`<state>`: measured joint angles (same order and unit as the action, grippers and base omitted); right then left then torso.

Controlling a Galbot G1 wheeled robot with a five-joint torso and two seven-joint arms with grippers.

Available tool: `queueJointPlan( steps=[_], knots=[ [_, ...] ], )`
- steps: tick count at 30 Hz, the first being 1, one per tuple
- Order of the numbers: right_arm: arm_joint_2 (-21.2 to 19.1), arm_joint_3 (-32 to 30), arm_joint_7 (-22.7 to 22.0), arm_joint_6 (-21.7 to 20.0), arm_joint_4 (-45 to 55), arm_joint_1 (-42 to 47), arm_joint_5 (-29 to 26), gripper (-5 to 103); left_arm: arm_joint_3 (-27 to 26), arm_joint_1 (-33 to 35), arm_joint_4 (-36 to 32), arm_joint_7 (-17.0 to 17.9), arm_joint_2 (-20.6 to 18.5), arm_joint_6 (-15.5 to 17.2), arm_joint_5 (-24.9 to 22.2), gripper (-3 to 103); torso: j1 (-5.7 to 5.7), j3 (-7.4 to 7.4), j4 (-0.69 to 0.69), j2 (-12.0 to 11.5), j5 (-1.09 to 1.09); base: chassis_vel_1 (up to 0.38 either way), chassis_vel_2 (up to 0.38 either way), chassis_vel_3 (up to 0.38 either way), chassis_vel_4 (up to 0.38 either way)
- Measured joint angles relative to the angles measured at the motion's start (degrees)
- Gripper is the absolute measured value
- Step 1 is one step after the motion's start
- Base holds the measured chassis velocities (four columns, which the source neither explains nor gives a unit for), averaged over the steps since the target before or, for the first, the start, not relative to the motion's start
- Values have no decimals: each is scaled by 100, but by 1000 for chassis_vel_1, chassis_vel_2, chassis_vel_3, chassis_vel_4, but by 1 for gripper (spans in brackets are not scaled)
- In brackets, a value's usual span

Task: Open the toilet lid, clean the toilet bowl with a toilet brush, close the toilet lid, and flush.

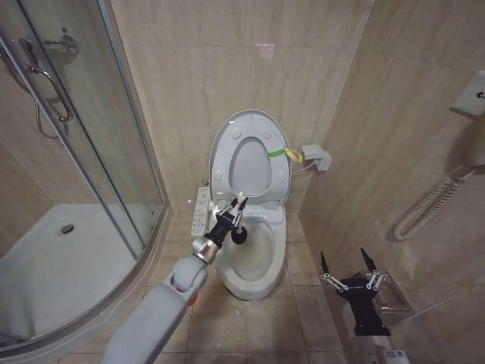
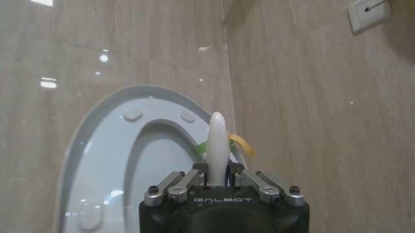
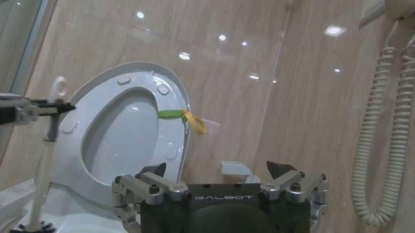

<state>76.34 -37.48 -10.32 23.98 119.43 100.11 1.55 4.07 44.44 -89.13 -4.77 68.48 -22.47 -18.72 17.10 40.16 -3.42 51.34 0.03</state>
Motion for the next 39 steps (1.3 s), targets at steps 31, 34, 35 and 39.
queueJointPlan(
  steps=[31,34,35,39],
  knots=[
    [0,0,0,0,0,0,0,100,-2120,2940,-2316,485,-792,187,356,20,0,0,0,0,0,0,0,0,0],
    [0,0,0,0,0,0,0,100,-2289,3151,-2340,480,-751,109,466,20,0,0,0,0,1,0,0,0,0],
    [0,0,0,0,0,0,0,100,-2397,3296,-2345,478,-703,40,524,20,0,0,0,0,1,0,0,0,0],
    [0,0,0,0,0,0,0,100,-2608,3546,-2363,484,-561,-91,621,20,0,0,0,0,0,0,0,0,0]
  ],
)
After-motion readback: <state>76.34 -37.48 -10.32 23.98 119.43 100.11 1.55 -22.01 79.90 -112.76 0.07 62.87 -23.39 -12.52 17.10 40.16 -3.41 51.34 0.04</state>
